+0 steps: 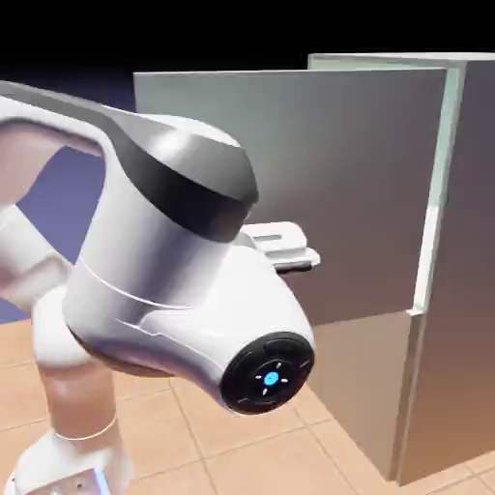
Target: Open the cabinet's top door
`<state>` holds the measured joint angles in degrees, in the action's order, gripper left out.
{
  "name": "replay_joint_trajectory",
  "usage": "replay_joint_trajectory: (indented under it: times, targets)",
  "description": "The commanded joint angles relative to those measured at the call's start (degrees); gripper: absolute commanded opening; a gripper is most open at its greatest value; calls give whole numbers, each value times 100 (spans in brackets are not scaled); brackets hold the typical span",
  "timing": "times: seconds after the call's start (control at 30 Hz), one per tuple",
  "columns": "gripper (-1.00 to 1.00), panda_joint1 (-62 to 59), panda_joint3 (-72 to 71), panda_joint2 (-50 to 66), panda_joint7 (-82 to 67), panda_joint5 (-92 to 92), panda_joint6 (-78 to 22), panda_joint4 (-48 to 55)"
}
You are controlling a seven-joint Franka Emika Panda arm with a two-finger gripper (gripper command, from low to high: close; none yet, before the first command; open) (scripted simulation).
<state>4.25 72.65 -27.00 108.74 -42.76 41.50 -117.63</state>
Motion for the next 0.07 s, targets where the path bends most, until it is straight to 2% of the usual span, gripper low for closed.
replay_joint_trajectory:
  times: [0.0, 0.03]
  targets:
    - [-100, 207, 184, 37, -28, 34, -76, 111]
    - [-100, 415, 361, 52, -38, 64, -134, 216]
